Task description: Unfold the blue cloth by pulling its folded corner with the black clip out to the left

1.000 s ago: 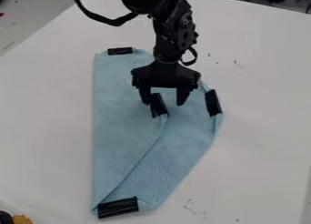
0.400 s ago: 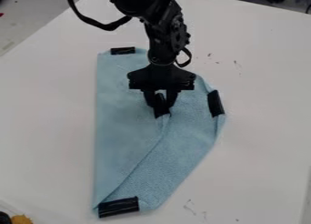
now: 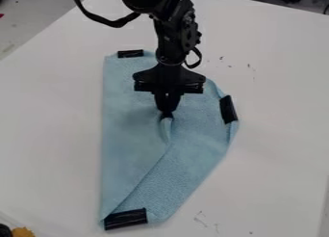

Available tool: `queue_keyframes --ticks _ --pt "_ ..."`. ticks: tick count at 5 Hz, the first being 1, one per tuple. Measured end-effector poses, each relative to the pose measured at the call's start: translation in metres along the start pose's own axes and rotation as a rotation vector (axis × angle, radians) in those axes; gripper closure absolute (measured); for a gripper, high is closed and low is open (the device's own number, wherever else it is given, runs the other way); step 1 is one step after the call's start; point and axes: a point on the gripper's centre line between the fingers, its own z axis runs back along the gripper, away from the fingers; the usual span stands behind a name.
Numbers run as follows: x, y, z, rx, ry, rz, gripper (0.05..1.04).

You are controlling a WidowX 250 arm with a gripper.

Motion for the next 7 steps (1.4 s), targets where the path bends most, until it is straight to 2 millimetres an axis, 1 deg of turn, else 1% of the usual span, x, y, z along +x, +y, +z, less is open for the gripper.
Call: queue_keyframes --ticks 1,2,3,4,5,6,7 --pt "0.004 0.006 0.011 0.029 -0.018 0.002 1.011" --pt "0.013 0.027 0.034 0.044 -0.071 0.051 1.016" --pt "0.012 0.077 0.034 0.068 -0.063 0.127 1.016" --pt "0.006 0.112 0.023 0.056 -0.047 0.163 1.016" --pt "-0.001 0.142 0.014 0.038 -0.038 0.203 1.016" --pt "-0.005 0.160 0.007 0.033 -0.025 0.222 1.016" --pt "-0.010 0.172 -0.003 0.026 -0.011 0.236 1.016"
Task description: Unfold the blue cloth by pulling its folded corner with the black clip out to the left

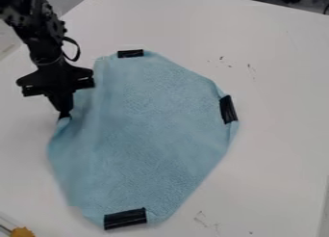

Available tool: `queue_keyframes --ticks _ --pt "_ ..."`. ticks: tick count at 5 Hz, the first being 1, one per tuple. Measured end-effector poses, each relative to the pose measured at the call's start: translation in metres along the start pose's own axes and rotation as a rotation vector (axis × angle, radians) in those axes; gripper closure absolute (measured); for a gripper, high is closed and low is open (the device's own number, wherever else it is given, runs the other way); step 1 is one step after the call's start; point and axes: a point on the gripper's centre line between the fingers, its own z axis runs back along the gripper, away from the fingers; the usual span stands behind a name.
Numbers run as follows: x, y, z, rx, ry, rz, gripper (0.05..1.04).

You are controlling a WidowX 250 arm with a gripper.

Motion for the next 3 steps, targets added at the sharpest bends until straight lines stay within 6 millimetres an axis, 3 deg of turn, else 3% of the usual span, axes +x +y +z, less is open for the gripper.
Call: queue_keyframes --ticks 2,3 --pt "-0.003 0.026 -0.008 0.026 -0.005 -0.020 0.991" --pt "-0.010 0.049 -0.005 0.077 0.012 -0.009 0.825"
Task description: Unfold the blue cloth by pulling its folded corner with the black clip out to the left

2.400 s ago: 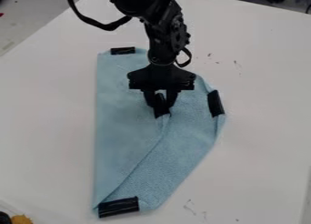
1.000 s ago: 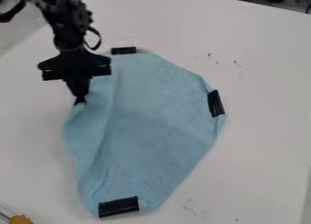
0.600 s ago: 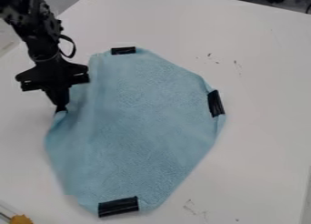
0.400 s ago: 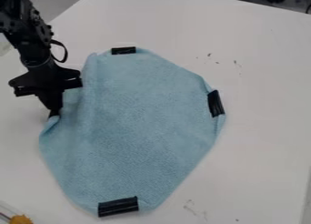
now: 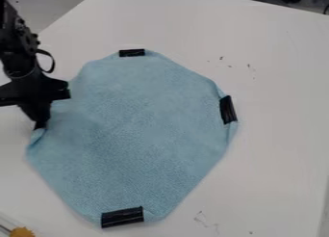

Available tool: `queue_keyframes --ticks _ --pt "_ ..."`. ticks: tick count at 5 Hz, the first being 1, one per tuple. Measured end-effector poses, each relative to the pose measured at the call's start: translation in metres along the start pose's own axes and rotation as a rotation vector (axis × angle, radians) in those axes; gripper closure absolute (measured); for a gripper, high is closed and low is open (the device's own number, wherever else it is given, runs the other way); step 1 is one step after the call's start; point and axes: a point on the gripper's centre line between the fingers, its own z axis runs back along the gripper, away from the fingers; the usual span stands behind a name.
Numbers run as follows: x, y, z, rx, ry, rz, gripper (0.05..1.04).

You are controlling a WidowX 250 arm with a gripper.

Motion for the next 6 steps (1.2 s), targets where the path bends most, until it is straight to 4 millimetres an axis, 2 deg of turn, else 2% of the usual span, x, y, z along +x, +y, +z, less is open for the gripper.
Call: queue_keyframes --ticks 2,3,4,5,6 --pt "-0.005 0.028 0.005 0.085 0.023 -0.058 0.248" --pt "-0.001 0.044 0.015 0.123 0.006 -0.075 0.075" --pt "0.002 0.058 0.019 0.160 0.009 -0.102 0.078" --pt "0.017 0.066 0.039 0.179 -0.019 -0.131 0.083" --pt "0.019 0.049 0.047 0.106 -0.043 -0.140 0.083"
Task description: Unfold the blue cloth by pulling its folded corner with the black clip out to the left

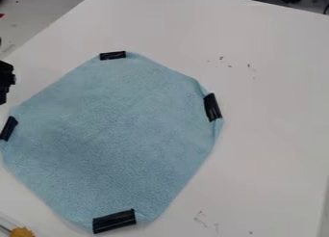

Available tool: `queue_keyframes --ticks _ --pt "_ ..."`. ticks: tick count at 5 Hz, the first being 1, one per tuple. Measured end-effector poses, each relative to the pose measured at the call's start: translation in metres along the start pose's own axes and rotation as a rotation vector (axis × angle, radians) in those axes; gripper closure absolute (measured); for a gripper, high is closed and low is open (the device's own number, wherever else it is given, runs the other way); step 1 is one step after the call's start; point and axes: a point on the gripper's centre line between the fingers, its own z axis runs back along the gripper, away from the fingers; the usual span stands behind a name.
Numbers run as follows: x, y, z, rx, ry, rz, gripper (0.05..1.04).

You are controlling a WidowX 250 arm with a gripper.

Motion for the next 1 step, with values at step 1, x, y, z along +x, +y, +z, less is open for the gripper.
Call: queue_keyframes --ticks 1 --pt "0.0020 -0.0459 0.0170 -0.034 -0.025 -0.026 0.083"
